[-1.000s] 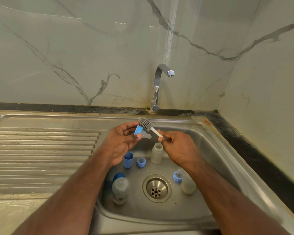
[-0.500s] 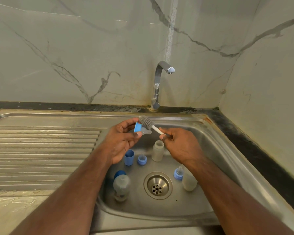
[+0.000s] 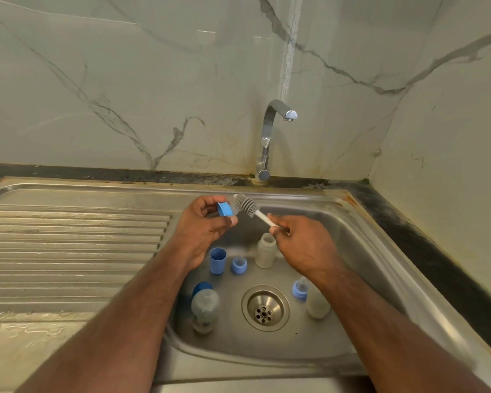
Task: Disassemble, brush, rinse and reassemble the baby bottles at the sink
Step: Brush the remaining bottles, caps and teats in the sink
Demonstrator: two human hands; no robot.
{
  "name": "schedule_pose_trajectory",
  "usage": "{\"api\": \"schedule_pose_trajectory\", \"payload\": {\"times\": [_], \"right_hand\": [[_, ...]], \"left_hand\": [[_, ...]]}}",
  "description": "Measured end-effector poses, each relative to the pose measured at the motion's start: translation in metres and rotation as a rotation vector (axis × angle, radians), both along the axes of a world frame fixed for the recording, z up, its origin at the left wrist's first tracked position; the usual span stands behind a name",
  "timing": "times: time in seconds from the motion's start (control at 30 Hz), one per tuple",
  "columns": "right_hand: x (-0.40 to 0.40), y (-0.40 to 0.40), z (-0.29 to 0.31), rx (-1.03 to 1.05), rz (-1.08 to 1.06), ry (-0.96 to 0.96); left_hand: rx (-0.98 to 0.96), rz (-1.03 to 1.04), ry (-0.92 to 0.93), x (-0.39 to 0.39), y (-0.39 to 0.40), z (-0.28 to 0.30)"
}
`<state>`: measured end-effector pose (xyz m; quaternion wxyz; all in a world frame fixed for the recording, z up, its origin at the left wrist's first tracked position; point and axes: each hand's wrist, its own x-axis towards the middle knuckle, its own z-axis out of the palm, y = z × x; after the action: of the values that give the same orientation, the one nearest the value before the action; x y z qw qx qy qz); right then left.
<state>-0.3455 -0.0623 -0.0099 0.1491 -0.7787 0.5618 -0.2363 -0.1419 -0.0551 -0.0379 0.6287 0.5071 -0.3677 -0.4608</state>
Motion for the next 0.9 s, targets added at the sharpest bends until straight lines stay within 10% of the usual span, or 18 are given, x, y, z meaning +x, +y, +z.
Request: {"api": "schedule_pose_trajectory", "payload": {"times": [0.9], "right_hand": [[0.0,0.004,0.007,-0.025,0.024,-0.103]], "left_hand": [[-0.014,-0.051,0.406,0.001,0.003,0.007]]}}
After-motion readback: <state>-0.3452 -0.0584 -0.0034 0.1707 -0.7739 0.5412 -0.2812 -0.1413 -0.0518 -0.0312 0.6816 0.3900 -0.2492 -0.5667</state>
